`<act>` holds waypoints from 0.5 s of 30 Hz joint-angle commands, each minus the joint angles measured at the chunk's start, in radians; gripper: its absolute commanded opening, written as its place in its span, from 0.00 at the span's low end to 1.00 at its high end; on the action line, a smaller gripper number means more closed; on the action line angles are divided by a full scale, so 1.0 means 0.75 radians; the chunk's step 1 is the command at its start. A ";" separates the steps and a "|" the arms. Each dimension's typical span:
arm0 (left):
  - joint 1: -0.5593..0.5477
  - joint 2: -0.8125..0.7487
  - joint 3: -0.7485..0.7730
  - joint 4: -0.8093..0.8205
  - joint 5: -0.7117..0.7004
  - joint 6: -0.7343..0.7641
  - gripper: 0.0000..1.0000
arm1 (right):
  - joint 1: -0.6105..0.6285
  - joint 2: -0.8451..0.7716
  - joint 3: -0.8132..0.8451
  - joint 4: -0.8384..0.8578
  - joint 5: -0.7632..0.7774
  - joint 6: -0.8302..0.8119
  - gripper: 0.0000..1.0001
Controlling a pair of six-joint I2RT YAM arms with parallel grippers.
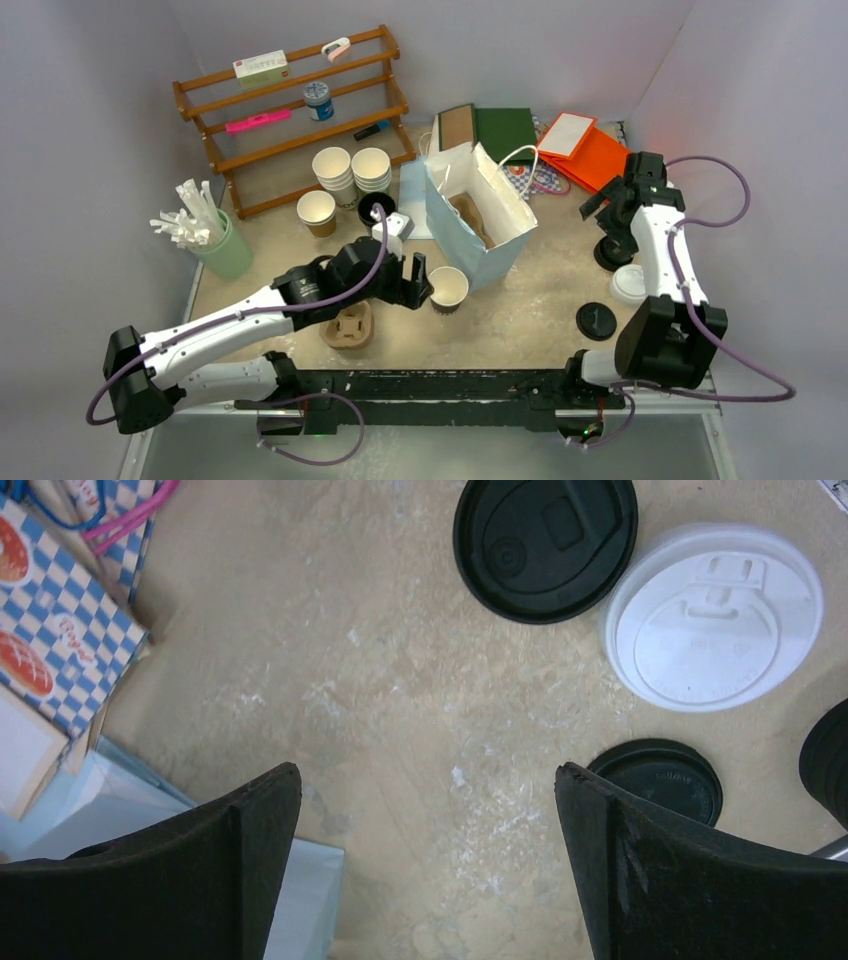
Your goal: Pack the takeout coffee
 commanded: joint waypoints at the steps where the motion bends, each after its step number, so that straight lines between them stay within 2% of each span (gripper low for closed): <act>1: -0.001 -0.083 -0.142 0.133 0.056 0.063 0.81 | -0.076 0.112 0.079 0.104 -0.040 0.062 0.99; 4: -0.001 -0.114 -0.176 0.180 0.040 0.084 0.81 | -0.102 0.195 0.156 0.110 -0.011 0.065 0.98; 8: -0.001 -0.112 -0.151 0.180 0.012 0.149 0.80 | -0.120 0.190 0.191 0.051 0.212 0.066 0.98; 12: -0.001 -0.109 -0.123 0.171 -0.010 0.191 0.81 | -0.149 0.113 0.080 0.056 0.405 0.154 0.99; 15: -0.001 -0.095 -0.075 0.126 -0.013 0.209 0.80 | -0.198 0.105 0.001 0.058 0.419 0.194 0.99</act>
